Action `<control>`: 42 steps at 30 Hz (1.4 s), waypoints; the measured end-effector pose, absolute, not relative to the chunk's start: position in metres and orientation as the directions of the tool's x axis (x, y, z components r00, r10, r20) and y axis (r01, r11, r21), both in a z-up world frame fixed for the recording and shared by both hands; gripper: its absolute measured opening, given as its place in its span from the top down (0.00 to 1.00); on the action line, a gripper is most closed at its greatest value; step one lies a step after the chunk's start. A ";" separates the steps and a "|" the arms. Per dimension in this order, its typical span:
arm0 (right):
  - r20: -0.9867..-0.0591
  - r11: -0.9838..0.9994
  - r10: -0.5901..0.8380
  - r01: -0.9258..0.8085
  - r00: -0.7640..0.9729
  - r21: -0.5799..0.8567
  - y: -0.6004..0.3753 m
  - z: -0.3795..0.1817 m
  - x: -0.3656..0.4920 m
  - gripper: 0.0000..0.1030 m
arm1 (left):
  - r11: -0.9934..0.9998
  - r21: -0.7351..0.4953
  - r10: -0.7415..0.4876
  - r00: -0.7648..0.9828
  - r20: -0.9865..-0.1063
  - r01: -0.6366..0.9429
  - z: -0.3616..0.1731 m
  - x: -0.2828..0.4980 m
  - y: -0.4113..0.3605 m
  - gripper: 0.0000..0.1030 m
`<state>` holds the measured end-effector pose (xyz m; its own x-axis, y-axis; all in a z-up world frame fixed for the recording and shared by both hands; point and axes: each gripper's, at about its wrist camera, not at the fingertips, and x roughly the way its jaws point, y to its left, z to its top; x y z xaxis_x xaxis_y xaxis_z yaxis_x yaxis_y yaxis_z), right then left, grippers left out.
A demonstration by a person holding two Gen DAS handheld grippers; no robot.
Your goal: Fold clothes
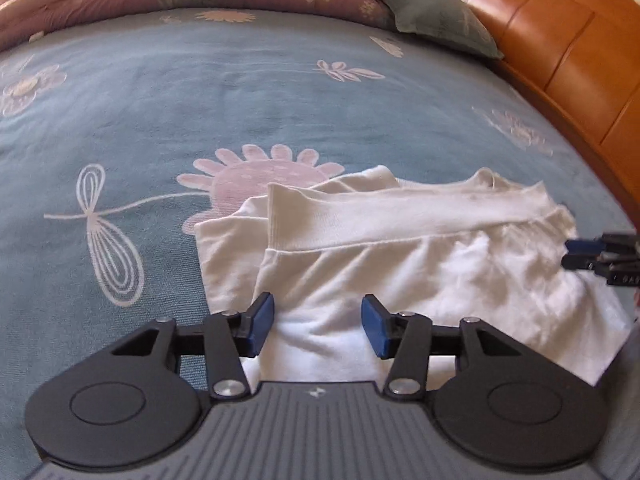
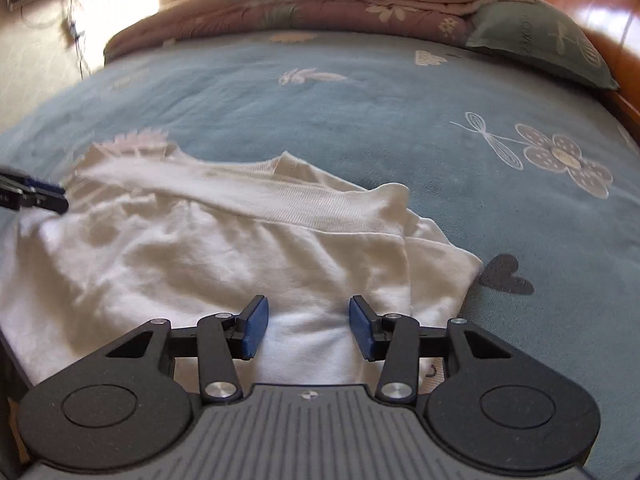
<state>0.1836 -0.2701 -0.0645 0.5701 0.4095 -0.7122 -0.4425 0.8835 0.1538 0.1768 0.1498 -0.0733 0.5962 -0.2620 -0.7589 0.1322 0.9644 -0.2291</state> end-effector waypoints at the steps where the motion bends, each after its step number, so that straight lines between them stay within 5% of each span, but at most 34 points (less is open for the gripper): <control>1: -0.693 0.885 0.426 -0.427 0.581 0.185 -0.276 -0.066 0.182 0.51 | 0.962 -0.246 -0.265 0.604 -0.751 0.117 -0.068 0.176 0.152 0.52; 8: -0.674 0.881 0.408 -0.459 0.616 0.113 -0.262 -0.070 0.173 0.36 | 0.954 -0.279 -0.281 0.632 -0.722 0.106 -0.048 0.146 0.136 0.47; 15: -0.670 0.878 0.413 -0.464 0.617 0.115 -0.262 -0.070 0.171 0.34 | 0.883 -0.466 -0.351 0.585 -0.731 -0.051 -0.078 0.139 0.172 0.40; 36: -0.672 0.878 0.391 -0.473 0.629 0.068 -0.255 -0.072 0.166 0.27 | 0.877 -0.479 -0.418 0.443 -0.793 -0.028 -0.086 0.115 0.179 0.26; 42: -0.671 0.877 0.389 -0.476 0.631 0.062 -0.255 -0.072 0.165 0.27 | 0.845 -0.535 -0.433 0.561 -0.706 -0.022 -0.059 0.125 0.185 0.26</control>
